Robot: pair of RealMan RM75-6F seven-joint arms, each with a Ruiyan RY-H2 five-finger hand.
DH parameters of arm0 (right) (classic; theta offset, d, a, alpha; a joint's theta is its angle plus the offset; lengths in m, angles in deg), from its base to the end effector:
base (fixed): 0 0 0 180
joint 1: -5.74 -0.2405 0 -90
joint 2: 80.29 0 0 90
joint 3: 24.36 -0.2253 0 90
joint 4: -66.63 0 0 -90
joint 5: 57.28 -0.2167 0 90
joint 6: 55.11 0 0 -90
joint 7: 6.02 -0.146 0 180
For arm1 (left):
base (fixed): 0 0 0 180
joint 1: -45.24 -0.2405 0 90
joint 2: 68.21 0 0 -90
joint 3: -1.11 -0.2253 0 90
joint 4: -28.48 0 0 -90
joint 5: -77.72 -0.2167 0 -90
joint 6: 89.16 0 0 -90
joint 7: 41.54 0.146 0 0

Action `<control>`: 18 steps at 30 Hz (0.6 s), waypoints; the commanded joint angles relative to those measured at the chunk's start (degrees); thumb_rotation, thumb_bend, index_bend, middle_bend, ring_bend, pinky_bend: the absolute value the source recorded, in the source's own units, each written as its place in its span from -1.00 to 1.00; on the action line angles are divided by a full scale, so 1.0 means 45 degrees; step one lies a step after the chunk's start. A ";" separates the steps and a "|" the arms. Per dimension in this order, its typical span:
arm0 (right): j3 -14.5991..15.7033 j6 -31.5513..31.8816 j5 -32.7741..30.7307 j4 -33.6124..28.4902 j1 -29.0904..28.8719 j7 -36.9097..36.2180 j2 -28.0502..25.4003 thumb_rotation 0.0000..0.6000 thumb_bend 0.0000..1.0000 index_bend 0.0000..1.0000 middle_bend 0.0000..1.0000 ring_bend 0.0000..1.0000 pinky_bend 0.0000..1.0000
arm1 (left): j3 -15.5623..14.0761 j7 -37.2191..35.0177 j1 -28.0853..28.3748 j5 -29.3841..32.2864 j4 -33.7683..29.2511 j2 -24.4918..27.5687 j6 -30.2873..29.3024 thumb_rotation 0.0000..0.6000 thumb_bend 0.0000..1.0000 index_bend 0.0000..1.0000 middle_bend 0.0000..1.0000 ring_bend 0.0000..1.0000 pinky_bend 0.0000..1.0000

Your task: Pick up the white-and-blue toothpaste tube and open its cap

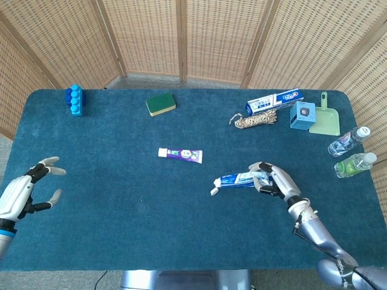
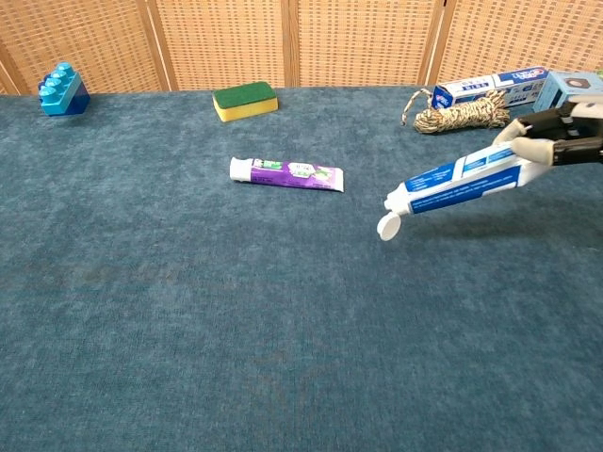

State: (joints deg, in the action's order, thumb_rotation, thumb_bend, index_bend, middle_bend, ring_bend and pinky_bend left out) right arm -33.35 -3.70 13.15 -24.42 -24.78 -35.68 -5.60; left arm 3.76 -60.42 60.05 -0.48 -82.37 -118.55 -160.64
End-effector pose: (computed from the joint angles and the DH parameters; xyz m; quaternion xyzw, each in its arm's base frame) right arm -0.2013 -0.2979 0.0310 0.5306 -0.6552 0.4515 0.2922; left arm -0.2339 0.2141 0.1494 -0.5440 -0.5536 -0.4459 0.4458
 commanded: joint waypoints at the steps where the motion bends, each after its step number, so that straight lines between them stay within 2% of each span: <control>1: -0.0115 -0.0379 -0.0161 0.0435 -0.0267 0.0348 0.0580 0.43 0.21 -0.20 -0.43 -0.66 -0.58 | 0.0060 -0.0092 0.0030 0.0013 0.0044 0.0024 0.0087 1.00 -0.21 -0.35 -0.69 -0.67 -0.48; 4: -0.0128 -0.0573 -0.0360 0.0748 -0.0421 0.0761 0.0871 0.42 0.19 -0.21 -0.48 -0.69 -0.59 | 0.0107 -0.0143 0.0063 0.0016 0.0081 0.0029 0.0182 1.00 -0.21 -0.36 -0.70 -0.67 -0.48; 6: -0.0144 -0.0697 -0.0537 0.0954 -0.0520 0.1057 0.1092 0.39 0.15 -0.30 -0.54 -0.76 -0.63 | 0.0155 -0.0146 0.0089 0.0027 0.0099 0.0038 0.0231 1.00 -0.21 -0.37 -0.71 -0.69 -0.48; 11: -0.0113 -0.0564 -0.0706 0.1378 -0.0593 0.1898 0.1509 0.00 -0.06 -0.62 -0.72 -0.96 -0.73 | 0.0250 -0.0095 0.0131 -0.0003 0.0039 0.0133 0.0281 1.00 -0.21 -0.39 -0.72 -0.71 -0.48; 15: -0.0115 -0.0233 -0.0918 0.1428 -0.0472 0.2615 0.1581 -0.14 -0.28 -0.81 -0.81 -1.00 -0.77 | 0.0332 0.0005 0.0129 0.0034 -0.0036 0.0196 0.0266 1.00 -0.21 -0.43 -0.73 -0.73 -0.50; 18: -0.0159 0.0062 -0.0978 0.1263 -0.0291 0.2792 0.1420 -0.25 -0.37 -0.90 -0.85 -1.00 -0.78 | 0.0388 0.0035 0.0114 0.0072 -0.0054 0.0197 0.0224 1.00 -0.21 -0.48 -0.75 -0.75 -0.50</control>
State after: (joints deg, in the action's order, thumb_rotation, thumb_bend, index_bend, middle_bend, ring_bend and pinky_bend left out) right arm -33.98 -3.92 8.98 -18.43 -26.48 -23.57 1.08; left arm 5.49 -60.26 60.57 -0.17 -82.60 -117.67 -159.62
